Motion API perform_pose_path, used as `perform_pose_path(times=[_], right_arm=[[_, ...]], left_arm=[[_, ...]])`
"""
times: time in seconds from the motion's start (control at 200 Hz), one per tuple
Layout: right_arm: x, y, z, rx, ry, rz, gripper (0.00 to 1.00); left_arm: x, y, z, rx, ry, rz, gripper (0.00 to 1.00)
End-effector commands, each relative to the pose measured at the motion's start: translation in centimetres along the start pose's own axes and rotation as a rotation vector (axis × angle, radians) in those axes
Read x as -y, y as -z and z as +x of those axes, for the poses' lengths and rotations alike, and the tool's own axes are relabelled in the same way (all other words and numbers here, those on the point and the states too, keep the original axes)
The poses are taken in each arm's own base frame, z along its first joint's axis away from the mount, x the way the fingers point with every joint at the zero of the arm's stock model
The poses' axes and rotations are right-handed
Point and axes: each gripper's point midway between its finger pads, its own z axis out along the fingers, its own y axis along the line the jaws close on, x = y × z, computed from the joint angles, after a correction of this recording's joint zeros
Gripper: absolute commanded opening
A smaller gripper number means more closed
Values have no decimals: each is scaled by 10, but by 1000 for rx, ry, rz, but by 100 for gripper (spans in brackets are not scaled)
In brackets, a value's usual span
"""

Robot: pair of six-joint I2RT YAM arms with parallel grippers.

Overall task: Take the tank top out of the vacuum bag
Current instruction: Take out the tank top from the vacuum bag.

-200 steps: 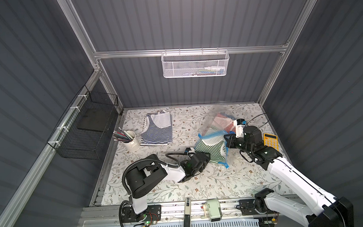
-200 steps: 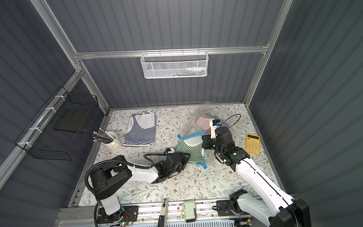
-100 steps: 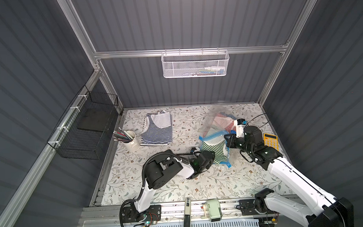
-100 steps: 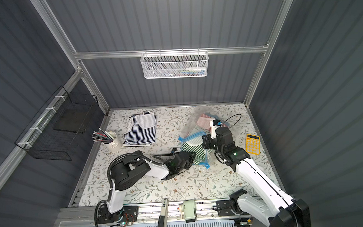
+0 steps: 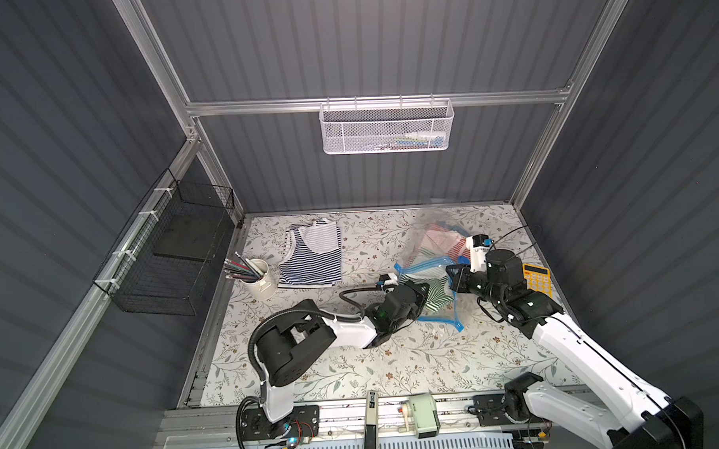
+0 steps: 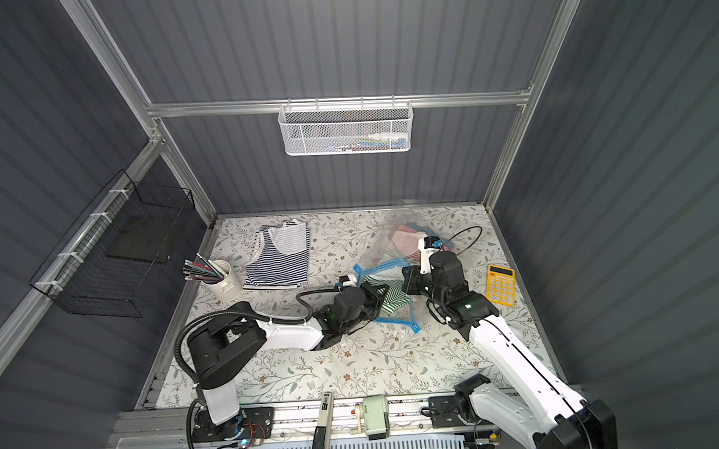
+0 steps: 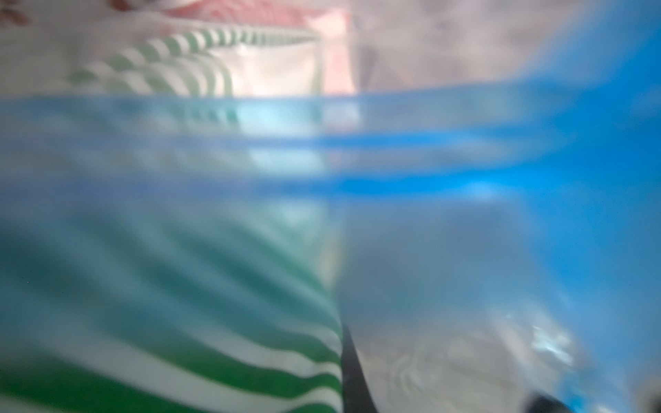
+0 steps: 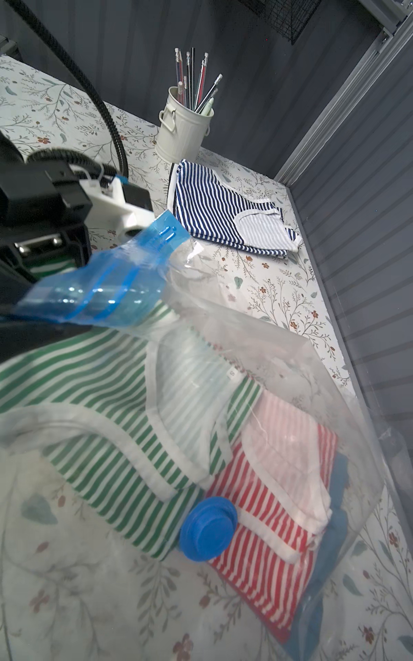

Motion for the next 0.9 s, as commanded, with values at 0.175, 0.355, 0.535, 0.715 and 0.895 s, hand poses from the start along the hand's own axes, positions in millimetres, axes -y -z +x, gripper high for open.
perform_pose_path(times=[0.175,0.355,0.535,0.715,0.895], right_arm=[[-1,0,-3,2,8,-8,0],[-3,-2,-2,-5,0,-16,0],[-3,-4,0,-13,-8,-21,0],[-2,-4,2,-11,-20,-23,0],[-2,-4,6,-21,-30,-26,0]], left_arm=[[7,44,2,0,-7,-87,0],[33,80,-10,52,-12,-106,0],[57,113,-27,114,-43,-106,0],[81,136,-36,147,-68,-83,0],[94,154,-43,171,-80,-59,0]])
